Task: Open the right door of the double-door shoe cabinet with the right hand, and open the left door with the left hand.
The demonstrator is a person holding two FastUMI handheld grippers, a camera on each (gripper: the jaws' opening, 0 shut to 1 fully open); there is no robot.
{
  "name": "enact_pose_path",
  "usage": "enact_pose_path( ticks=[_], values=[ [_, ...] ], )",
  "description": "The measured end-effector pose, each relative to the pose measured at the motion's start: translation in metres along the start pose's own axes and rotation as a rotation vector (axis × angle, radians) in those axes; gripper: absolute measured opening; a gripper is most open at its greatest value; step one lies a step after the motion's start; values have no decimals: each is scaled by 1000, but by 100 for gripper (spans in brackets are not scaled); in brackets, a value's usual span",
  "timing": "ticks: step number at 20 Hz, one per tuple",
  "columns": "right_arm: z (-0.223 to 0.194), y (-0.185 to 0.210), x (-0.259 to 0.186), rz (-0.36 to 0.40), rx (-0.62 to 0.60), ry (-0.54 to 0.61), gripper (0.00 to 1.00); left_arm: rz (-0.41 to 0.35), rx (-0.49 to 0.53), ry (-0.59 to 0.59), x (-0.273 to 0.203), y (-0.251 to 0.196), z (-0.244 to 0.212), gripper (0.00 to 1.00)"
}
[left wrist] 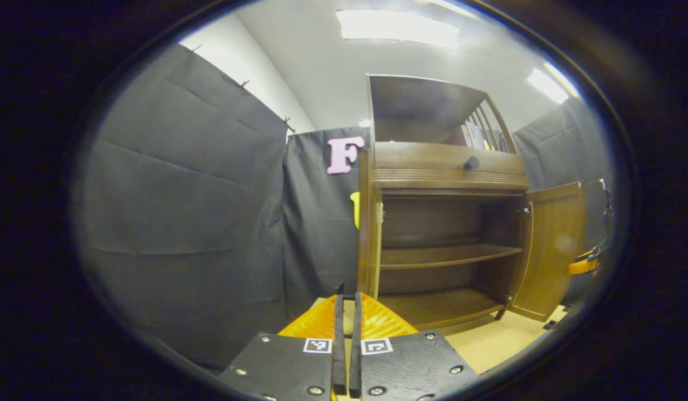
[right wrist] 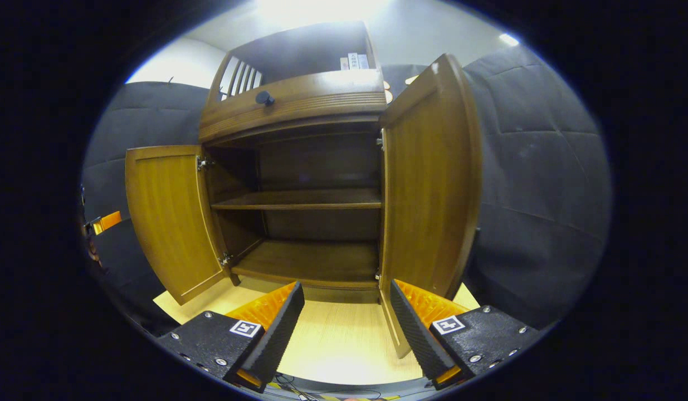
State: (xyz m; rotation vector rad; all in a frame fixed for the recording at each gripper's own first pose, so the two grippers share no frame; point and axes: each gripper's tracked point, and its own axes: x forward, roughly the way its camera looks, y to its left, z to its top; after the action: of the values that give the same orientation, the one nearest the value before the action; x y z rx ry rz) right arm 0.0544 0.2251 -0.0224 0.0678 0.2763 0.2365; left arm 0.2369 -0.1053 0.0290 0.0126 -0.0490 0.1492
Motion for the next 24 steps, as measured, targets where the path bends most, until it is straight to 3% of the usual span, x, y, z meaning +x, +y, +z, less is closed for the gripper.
enact_pose_path(
  ticks=[3,4,5,6,9,12,14,15,17,24],
  values=[
    [24,-16,-23,-16,-14,-70,92,-14,-31,-2,-17,-28,12,10],
    [32,-24,-31,-28,-24,-89,95,-25,-41,10,-21,-40,15,22],
    [38,-32,-41,-40,-28,-108,92,-16,-41,15,-28,-49,18,32],
    [43,-37,-48,-49,-25,-124,95,14,-35,7,-36,-53,26,41],
    [44,-51,-71,-73,2,-147,92,86,-5,-14,-58,-67,35,70],
    [31,-62,-94,-90,16,-135,92,63,-25,-8,-66,-105,35,100],
    [23,-71,-106,-102,23,-129,92,69,-28,2,-72,-116,31,100],
    [18,-74,-108,-109,28,-119,99,81,-35,19,-73,-119,28,100],
    [12,-80,-113,-118,42,-110,92,97,-55,50,-77,-124,27,100],
    [17,-82,-109,-125,84,-138,96,144,-30,19,-77,-119,45,100]
  ],
)
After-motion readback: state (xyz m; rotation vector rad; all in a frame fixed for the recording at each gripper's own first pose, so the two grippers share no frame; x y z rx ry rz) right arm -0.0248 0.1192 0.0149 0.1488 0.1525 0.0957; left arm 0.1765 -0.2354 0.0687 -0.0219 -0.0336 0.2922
